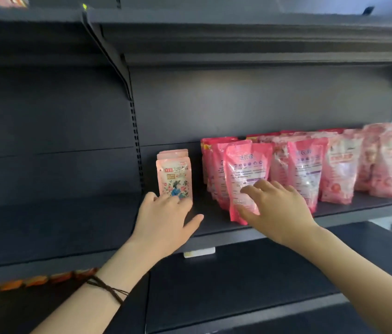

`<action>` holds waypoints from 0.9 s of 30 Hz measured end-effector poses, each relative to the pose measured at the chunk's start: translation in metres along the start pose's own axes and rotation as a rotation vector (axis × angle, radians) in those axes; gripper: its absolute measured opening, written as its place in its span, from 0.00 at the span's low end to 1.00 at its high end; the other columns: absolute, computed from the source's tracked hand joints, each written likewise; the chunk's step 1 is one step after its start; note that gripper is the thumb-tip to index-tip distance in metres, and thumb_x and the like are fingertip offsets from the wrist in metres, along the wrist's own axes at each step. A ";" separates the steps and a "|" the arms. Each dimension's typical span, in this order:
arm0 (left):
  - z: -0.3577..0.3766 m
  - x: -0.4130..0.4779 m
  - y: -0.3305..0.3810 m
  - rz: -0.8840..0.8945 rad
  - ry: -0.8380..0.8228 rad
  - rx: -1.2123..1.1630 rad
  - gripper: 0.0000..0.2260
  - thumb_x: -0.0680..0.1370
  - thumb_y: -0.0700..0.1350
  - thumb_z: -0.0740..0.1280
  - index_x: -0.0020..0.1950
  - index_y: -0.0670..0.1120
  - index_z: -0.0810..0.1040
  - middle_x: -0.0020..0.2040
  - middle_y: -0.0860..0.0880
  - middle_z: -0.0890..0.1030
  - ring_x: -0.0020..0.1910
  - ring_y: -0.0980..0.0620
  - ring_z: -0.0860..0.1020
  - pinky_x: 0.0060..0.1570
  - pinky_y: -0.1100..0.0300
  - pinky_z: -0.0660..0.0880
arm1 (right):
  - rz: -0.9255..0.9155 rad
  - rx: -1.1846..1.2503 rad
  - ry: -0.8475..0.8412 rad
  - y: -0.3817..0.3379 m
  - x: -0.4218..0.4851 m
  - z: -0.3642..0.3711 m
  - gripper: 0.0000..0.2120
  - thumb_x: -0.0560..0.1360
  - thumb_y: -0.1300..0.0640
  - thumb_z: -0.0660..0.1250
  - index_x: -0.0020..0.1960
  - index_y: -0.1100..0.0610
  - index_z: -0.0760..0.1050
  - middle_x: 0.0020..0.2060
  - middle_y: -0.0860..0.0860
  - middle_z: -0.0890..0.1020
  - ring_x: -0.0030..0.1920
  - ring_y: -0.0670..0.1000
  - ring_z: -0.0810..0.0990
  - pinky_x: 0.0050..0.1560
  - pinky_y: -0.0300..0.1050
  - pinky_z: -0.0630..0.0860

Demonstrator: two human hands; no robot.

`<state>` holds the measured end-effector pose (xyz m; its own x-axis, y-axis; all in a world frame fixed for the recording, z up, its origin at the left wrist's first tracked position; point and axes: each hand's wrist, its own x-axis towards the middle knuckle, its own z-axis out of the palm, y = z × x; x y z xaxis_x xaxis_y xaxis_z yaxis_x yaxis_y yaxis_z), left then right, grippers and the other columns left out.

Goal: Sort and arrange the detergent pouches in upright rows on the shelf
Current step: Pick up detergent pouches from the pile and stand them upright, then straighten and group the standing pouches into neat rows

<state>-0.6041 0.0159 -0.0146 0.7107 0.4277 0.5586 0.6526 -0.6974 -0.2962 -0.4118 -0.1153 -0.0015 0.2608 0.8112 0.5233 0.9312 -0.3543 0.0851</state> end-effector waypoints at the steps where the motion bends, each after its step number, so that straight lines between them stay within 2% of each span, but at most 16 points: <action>1: -0.005 0.001 0.014 0.002 -0.004 -0.022 0.25 0.77 0.65 0.45 0.52 0.53 0.76 0.46 0.55 0.81 0.47 0.51 0.78 0.50 0.53 0.68 | 0.038 -0.013 -0.011 0.013 -0.011 -0.005 0.24 0.76 0.35 0.52 0.65 0.46 0.71 0.58 0.47 0.77 0.58 0.52 0.76 0.56 0.49 0.71; 5: -0.017 0.014 0.075 0.027 0.029 -0.083 0.27 0.76 0.66 0.42 0.51 0.53 0.76 0.44 0.54 0.80 0.47 0.50 0.77 0.51 0.52 0.69 | 0.119 -0.086 -0.022 0.068 -0.051 -0.016 0.24 0.76 0.34 0.51 0.61 0.47 0.73 0.56 0.47 0.77 0.56 0.52 0.76 0.54 0.48 0.70; 9: -0.018 0.035 0.152 0.084 0.051 -0.132 0.24 0.75 0.67 0.42 0.41 0.53 0.71 0.39 0.54 0.78 0.44 0.50 0.76 0.48 0.52 0.68 | 0.168 -0.136 -0.061 0.140 -0.084 -0.020 0.25 0.76 0.34 0.49 0.64 0.45 0.71 0.57 0.47 0.77 0.57 0.52 0.76 0.56 0.48 0.69; 12: -0.012 0.060 0.213 0.071 0.032 -0.172 0.29 0.74 0.69 0.41 0.46 0.54 0.76 0.42 0.55 0.80 0.46 0.51 0.76 0.52 0.52 0.68 | 0.194 -0.155 -0.078 0.203 -0.106 -0.018 0.25 0.76 0.34 0.47 0.59 0.48 0.72 0.54 0.47 0.77 0.55 0.52 0.76 0.55 0.49 0.69; 16: -0.007 0.104 0.296 0.024 0.040 -0.256 0.30 0.74 0.69 0.40 0.50 0.55 0.76 0.45 0.56 0.80 0.48 0.51 0.76 0.54 0.52 0.68 | 0.223 -0.145 -0.031 0.291 -0.120 -0.017 0.25 0.75 0.33 0.46 0.52 0.48 0.73 0.49 0.45 0.78 0.53 0.51 0.76 0.53 0.48 0.69; 22: -0.012 0.171 0.393 -0.038 0.099 -0.308 0.30 0.73 0.67 0.40 0.51 0.55 0.77 0.44 0.56 0.81 0.47 0.52 0.77 0.51 0.53 0.69 | 0.237 -0.127 0.022 0.400 -0.112 -0.010 0.26 0.74 0.33 0.45 0.55 0.46 0.74 0.45 0.44 0.78 0.48 0.51 0.78 0.46 0.47 0.68; 24: -0.007 0.192 0.419 -0.047 0.104 -0.328 0.29 0.73 0.67 0.41 0.51 0.54 0.77 0.45 0.56 0.81 0.47 0.52 0.77 0.48 0.54 0.69 | 0.226 -0.129 0.041 0.429 -0.106 -0.001 0.26 0.74 0.33 0.45 0.54 0.46 0.74 0.44 0.44 0.79 0.46 0.51 0.78 0.43 0.46 0.65; 27: 0.005 0.225 0.450 -0.042 0.112 -0.357 0.25 0.75 0.66 0.45 0.54 0.54 0.75 0.46 0.56 0.80 0.48 0.53 0.77 0.41 0.57 0.67 | 0.225 -0.096 0.059 0.468 -0.089 0.015 0.25 0.75 0.32 0.47 0.56 0.44 0.75 0.47 0.43 0.81 0.47 0.50 0.79 0.42 0.45 0.66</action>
<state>-0.1496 -0.1988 -0.0259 0.6392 0.4081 0.6519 0.5337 -0.8457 0.0061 0.0047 -0.3463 -0.0209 0.4411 0.6793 0.5865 0.8223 -0.5677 0.0391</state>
